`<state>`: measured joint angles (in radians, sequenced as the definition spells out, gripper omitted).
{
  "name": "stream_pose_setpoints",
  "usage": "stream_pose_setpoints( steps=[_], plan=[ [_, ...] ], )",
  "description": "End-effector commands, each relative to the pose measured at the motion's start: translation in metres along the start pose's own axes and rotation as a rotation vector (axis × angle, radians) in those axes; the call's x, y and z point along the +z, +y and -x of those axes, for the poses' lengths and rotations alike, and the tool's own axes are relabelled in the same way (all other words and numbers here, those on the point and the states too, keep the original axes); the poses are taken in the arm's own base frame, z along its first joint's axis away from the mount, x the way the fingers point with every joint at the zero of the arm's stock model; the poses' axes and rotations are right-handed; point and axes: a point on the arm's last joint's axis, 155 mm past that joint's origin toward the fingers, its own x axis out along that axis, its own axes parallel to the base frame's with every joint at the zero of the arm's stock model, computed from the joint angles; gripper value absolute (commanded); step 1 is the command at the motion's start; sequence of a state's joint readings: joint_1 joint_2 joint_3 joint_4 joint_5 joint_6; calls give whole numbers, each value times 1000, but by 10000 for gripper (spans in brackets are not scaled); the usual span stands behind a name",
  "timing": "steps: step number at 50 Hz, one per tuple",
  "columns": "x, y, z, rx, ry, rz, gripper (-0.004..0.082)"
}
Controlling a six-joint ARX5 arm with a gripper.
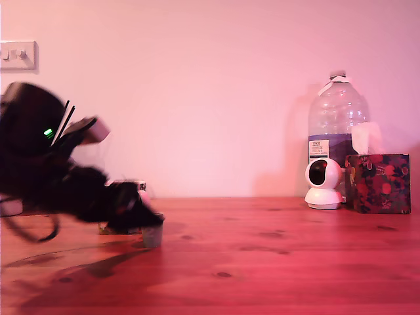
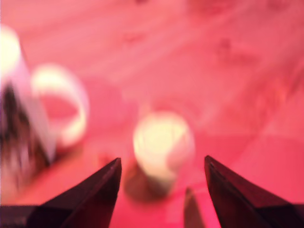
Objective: Pick up the coffee capsules from the table one by one and drop them inside the nearest coffee cup
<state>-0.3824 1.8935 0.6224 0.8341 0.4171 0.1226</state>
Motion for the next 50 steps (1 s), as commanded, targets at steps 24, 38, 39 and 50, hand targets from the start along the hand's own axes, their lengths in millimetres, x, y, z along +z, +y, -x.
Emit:
stream_pose_setpoints(
  steps=[24, 38, 39, 50],
  plan=[
    [-20, -9, -27, -43, 77, 27, 502],
    [-24, -10, -27, -45, 90, 32, 497],
    [-24, -10, -27, -45, 91, 32, 496],
    [-24, -10, -27, -45, 92, 33, 237]
  ],
)
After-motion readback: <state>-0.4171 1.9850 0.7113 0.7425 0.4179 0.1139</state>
